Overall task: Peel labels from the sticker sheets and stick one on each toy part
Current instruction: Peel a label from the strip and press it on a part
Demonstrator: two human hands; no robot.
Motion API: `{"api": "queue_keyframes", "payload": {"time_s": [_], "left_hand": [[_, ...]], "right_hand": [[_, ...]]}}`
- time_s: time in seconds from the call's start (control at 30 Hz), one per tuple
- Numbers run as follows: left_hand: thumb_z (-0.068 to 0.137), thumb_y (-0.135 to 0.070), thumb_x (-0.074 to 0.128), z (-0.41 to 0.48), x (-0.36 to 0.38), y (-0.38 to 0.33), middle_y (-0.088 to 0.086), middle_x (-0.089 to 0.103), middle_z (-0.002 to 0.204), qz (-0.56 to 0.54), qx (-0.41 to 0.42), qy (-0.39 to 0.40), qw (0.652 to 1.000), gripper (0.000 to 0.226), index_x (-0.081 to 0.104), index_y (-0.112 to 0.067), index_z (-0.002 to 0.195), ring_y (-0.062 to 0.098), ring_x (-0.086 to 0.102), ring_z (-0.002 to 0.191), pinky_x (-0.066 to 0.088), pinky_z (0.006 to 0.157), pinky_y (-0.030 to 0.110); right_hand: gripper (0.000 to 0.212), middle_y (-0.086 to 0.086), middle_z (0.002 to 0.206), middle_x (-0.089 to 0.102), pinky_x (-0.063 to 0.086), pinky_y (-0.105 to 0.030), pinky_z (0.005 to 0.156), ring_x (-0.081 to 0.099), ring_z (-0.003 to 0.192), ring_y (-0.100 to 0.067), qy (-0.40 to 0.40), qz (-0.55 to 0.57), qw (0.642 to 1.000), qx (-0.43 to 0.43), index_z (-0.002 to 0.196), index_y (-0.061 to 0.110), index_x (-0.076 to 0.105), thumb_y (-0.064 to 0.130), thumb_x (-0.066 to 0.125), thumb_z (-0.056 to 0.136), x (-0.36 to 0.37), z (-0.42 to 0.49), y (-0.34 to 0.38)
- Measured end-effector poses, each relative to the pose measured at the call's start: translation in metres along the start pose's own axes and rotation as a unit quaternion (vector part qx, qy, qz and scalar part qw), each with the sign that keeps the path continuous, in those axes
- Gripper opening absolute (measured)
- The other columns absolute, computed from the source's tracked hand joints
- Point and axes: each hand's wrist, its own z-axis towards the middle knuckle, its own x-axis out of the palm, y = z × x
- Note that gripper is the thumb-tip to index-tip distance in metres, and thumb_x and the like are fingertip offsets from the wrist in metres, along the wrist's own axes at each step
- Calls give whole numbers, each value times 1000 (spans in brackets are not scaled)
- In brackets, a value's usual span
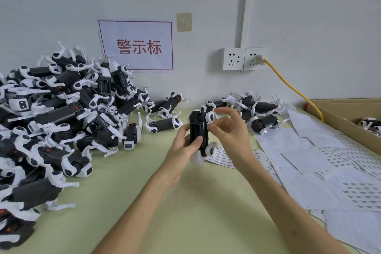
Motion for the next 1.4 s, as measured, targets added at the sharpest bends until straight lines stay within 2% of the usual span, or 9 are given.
{"api": "queue_keyframes", "payload": {"time_s": [0.33, 0.57, 0.8, 0.87, 0.97, 1.03, 1.17, 1.27, 1.4], "left_hand": [[105, -12, 55, 3, 0, 3, 5, 74, 120, 17, 6, -2, 1000, 35, 51, -26, 137, 23, 67, 118, 41, 116, 49], [105, -11, 55, 2, -2, 1, 7, 73, 124, 9, 6, 4, 1000, 37, 51, -25, 138, 24, 66, 121, 40, 116, 50], [105, -10, 54, -2, -4, -4, 9, 72, 124, -1, 11, 15, 1000, 36, 52, -24, 138, 23, 66, 120, 42, 115, 46], [105, -10, 54, -2, -3, -5, 8, 72, 124, -8, 12, 18, 1000, 35, 52, -23, 138, 23, 67, 119, 44, 113, 42], [104, -9, 53, -1, -3, -6, 9, 72, 121, -57, 2, 28, 998, 35, 54, -19, 137, 21, 68, 113, 48, 101, 35], [104, -10, 52, 0, -3, -7, 12, 70, 121, -105, -9, 38, 994, 35, 54, -15, 138, 22, 68, 113, 48, 97, 34], [104, -15, 51, 1, -4, -9, 20, 65, 136, -143, -12, 56, 988, 39, 50, -10, 142, 33, 61, 129, 44, 108, 43], [103, -14, 51, 0, -5, -9, 22, 61, 140, -138, -10, 57, 989, 40, 52, -9, 143, 37, 56, 134, 41, 112, 46], [102, -16, 55, -1, -4, -10, 21, 57, 146, -155, -14, 81, 985, 42, 54, -13, 144, 35, 53, 138, 40, 113, 45]], "right_hand": [[32, -1, 71, 69, 49, -14, 68, 62, 68, -11, -5, -1, 1000, 1, 113, 19, 63, 1, 71, 89, 1, 1, -1], [32, 6, 64, 66, 48, -13, 67, 62, 65, -9, -6, 0, 1000, 11, 111, 20, 63, 2, 75, 87, 0, 1, -4], [31, 5, 62, 65, 48, -14, 65, 61, 64, -14, -11, -2, 1000, 16, 106, 23, 62, 10, 80, 85, -1, 3, -4], [30, 4, 59, 62, 47, -16, 63, 58, 63, -17, -14, -2, 1000, 19, 105, 24, 62, 13, 81, 85, -1, 3, -5], [22, -7, 63, 61, 47, -22, 61, 58, 64, -20, -12, -8, 999, 28, 97, 18, 61, 17, 80, 87, 0, 3, -5], [17, 1, 61, 63, 47, -20, 59, 60, 61, -13, 0, -14, 1000, 24, 87, 11, 61, 18, 76, 91, 2, 2, -5], [26, 6, 61, 62, 46, -12, 63, 58, 62, -6, 21, 12, 998, 49, 91, 0, 65, 19, 54, 104, 6, 1, -7], [33, 4, 63, 57, 44, -13, 64, 53, 63, -7, 40, 19, 997, 57, 87, -3, 62, 26, 56, 104, 5, 1, -4], [33, 15, 59, 53, 41, -10, 57, 50, 57, -1, 64, 35, 995, 72, 73, 13, 56, 28, 62, 102, 6, -1, -2]]}}
